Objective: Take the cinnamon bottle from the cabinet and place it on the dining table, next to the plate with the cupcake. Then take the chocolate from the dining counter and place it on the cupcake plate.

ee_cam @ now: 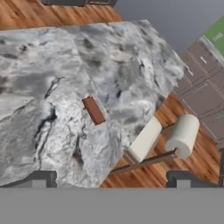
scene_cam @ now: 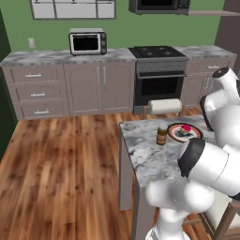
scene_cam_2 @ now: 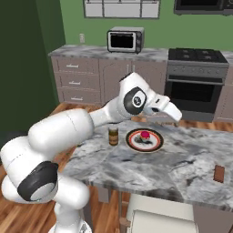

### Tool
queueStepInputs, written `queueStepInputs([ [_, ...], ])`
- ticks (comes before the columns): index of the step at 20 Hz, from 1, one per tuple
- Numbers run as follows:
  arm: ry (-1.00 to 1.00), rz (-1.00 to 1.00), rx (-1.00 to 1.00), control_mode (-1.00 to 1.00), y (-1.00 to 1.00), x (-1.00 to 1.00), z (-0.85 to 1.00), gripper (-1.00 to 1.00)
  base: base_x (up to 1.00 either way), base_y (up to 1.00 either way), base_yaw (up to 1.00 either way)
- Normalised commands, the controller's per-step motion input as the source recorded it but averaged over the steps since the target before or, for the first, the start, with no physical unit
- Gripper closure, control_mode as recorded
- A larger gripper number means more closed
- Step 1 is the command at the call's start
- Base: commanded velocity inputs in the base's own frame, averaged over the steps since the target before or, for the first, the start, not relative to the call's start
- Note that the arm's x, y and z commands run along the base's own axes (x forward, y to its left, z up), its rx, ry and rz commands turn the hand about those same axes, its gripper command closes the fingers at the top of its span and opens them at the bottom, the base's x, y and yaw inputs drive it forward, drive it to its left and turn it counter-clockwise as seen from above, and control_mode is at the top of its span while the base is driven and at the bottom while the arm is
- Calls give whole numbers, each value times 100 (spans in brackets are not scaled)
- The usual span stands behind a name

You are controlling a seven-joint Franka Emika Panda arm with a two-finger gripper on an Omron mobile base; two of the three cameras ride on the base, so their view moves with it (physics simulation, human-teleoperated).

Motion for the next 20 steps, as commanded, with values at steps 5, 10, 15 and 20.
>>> queueStepInputs([
  [5,14,-15,18,-100,-100,-8,-38,-100,0,0,0],
  [10,6,0,32,-100,-100,-1,-42,-100,0,0,0],
  [15,3,11,28,-100,-62,12,-76,-100,0,0,0],
  [20,0,19,15,-100,-14,21,-77,-100,0,0,0],
])
